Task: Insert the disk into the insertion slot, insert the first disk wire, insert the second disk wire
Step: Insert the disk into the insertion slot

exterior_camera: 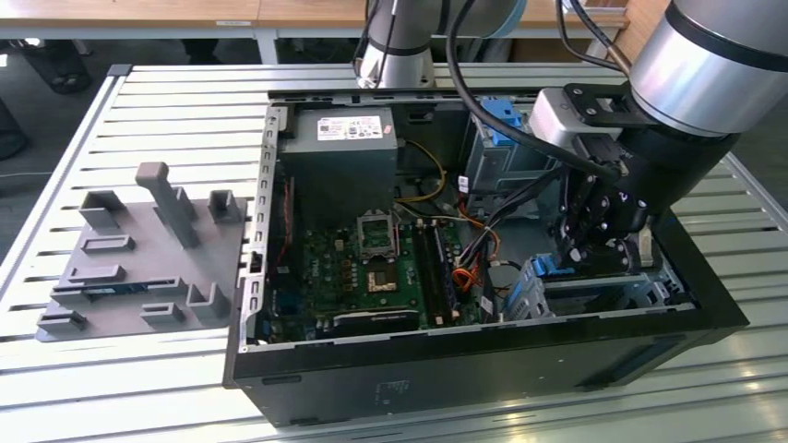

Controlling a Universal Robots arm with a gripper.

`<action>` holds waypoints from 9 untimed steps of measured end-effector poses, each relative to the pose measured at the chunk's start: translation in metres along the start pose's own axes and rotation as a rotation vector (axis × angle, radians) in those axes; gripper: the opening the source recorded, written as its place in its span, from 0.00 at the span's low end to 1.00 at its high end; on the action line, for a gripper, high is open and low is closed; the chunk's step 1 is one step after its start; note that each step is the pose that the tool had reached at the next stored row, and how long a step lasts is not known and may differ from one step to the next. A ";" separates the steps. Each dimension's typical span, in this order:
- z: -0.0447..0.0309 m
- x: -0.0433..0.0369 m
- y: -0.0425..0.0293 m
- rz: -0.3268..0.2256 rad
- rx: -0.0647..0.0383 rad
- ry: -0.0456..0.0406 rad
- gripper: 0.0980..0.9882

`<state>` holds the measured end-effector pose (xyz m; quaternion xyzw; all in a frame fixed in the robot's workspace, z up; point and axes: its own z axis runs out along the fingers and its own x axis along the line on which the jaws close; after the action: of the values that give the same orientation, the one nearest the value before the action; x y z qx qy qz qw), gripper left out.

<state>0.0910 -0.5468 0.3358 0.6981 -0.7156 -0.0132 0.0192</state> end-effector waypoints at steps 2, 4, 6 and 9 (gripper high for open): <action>0.0000 0.0000 0.0000 0.000 0.000 0.0002 0.01; 0.0000 0.0000 0.0000 0.000 0.000 0.0003 0.01; -0.0001 0.0000 0.0000 0.000 0.000 0.0003 0.01; -0.0006 0.0000 0.0001 0.000 0.000 0.0003 0.01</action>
<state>0.0910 -0.5468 0.3364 0.6981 -0.7157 -0.0130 0.0193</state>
